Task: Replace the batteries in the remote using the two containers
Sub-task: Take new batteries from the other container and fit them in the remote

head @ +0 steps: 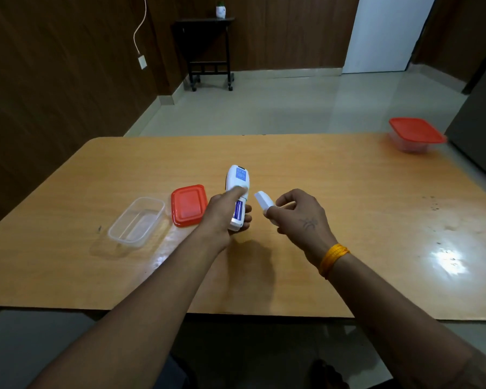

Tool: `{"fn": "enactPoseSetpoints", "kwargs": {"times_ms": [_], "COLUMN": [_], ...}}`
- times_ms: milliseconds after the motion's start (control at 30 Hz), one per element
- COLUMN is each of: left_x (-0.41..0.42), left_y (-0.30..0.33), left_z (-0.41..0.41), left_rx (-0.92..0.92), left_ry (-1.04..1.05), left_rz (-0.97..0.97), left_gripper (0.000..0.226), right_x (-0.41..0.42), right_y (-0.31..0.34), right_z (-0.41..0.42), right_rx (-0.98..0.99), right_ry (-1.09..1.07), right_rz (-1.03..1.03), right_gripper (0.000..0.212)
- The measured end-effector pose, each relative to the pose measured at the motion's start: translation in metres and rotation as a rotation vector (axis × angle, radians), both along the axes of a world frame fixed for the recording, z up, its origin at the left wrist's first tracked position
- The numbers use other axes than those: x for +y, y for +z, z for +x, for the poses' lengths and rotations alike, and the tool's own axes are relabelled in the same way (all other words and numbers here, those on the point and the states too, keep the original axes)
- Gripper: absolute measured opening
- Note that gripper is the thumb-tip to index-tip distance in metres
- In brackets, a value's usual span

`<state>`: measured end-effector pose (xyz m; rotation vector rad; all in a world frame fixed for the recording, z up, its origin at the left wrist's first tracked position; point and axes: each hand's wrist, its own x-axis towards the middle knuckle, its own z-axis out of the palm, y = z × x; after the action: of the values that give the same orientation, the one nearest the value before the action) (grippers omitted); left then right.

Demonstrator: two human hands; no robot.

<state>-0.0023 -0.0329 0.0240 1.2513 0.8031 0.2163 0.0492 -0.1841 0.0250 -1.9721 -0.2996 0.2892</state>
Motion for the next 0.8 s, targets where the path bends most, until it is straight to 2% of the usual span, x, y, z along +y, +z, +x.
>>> {"fn": "enactPoseSetpoints", "kwargs": {"times_ms": [67,133,267,533,800], "left_x": [-0.003,-0.007,-0.019,-0.02,-0.017], "left_y": [0.005,0.007,0.016,0.02,0.02], "left_z": [-0.001,0.0,-0.005,-0.006,-0.01], "left_rx": [-0.107,-0.202,-0.278,-0.337,-0.306], "left_ry": [0.048,0.112,0.14,0.046,0.061], "left_rz": [-0.213,-0.291,-0.308,-0.382,-0.403], "left_gripper": [0.054,0.052,0.049,0.059,0.073], "right_x": [0.004,0.007,0.016,0.019,0.023], "right_y": [0.004,0.008,0.003,-0.003,-0.006], "right_z": [-0.009,-0.021,-0.033,-0.033,-0.033], "right_rx": [-0.053,-0.124,-0.303,-0.35,-0.444], "right_ry": [0.031,0.07,0.096,0.069,0.109], "right_rz": [0.041,0.041,-0.037,0.022,0.007], "right_gripper": [0.022,0.023,0.037,0.046,0.046]}}
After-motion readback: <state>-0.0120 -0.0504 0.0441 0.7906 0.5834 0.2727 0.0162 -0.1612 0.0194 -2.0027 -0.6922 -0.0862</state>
